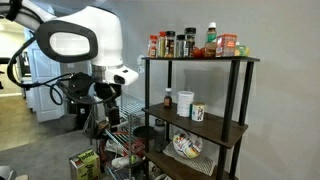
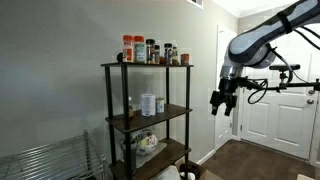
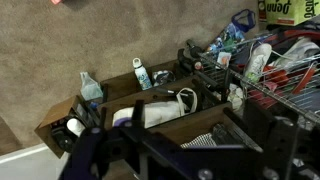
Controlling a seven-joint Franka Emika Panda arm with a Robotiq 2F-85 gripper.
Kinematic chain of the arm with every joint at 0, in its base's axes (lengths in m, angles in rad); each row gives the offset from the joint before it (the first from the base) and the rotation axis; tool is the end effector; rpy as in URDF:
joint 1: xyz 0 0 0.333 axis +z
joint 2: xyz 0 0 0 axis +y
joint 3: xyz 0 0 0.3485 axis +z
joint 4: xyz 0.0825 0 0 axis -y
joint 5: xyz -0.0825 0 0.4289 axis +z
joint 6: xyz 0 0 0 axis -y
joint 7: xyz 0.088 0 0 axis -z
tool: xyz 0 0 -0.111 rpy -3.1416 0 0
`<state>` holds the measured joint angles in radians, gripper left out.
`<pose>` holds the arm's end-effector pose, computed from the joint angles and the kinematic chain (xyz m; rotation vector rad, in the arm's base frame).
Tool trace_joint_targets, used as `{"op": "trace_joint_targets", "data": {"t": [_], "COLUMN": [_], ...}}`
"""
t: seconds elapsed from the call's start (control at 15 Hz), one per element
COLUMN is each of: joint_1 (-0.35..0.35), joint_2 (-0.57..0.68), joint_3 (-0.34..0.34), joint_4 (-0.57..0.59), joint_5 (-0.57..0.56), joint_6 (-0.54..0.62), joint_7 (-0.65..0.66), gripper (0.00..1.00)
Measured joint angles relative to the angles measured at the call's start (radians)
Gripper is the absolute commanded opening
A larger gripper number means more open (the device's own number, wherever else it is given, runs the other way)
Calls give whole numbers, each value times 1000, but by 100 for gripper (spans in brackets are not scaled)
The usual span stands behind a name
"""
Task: Move the spice bottle on the far left and place it on the second shelf from the top
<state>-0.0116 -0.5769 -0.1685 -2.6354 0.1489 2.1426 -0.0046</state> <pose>0.3895 -0.0629 0.4368 -2.9064 0.3331 -0.1338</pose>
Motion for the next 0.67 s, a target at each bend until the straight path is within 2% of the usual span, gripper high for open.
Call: {"op": "trace_joint_targets", "data": {"t": [0.67], "joint_1": [0], "joint_2": [-2], "joint_3": [7], "joint_4": [6], "joint_5": [0], "joint_6": [0], "joint_7": [0], "gripper": [100]}}
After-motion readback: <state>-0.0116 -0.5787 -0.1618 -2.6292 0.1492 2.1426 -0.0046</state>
